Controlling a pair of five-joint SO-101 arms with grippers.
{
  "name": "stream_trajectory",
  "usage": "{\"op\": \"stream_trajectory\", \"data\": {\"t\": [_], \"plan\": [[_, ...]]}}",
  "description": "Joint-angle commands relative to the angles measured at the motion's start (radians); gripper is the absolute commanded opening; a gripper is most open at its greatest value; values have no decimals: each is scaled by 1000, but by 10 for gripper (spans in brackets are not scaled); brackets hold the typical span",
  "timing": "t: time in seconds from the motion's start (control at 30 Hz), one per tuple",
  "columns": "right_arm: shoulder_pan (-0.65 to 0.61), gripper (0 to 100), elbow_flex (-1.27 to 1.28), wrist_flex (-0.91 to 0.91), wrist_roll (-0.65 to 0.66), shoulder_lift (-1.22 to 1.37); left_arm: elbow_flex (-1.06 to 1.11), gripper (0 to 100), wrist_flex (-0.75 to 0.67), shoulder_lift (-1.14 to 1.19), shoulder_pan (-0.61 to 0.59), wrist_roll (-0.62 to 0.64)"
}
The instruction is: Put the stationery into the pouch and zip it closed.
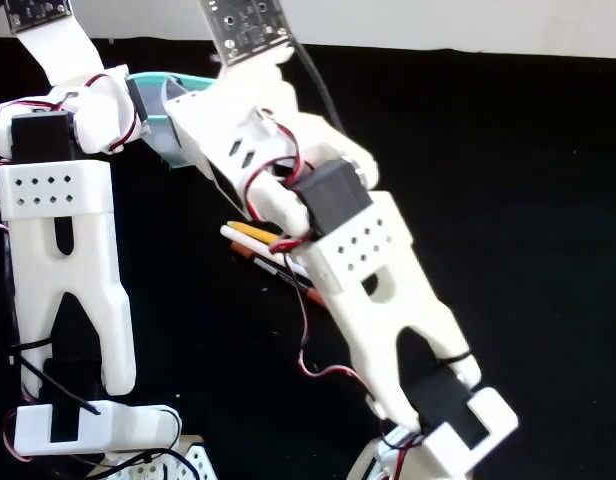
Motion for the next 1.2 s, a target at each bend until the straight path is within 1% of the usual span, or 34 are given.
{"op": "stream_trajectory", "data": {"t": [0.0,0.1,0.2,0.3,0.67,0.73,0.97,1.13,1.17], "plan": [[13,180,-12,53,2,-85,1,7,-5,44,8,5],[13,180,-10,105,6,-97,1,7,-5,44,8,5],[13,180,-8,177,80,-96,1,7,-2,44,8,5],[13,180,-8,252,123,-96,2,7,-2,44,8,5],[16,180,-7,503,212,-94,2,7,2,44,8,3],[16,180,21,527,232,-96,2,7,2,44,8,-15],[18,180,291,498,282,-97,2,7,2,44,8,-29],[18,180,532,326,287,-105,2,7,2,44,8,-29],[18,180,575,286,307,-105,2,7,2,44,8,-29]]}}
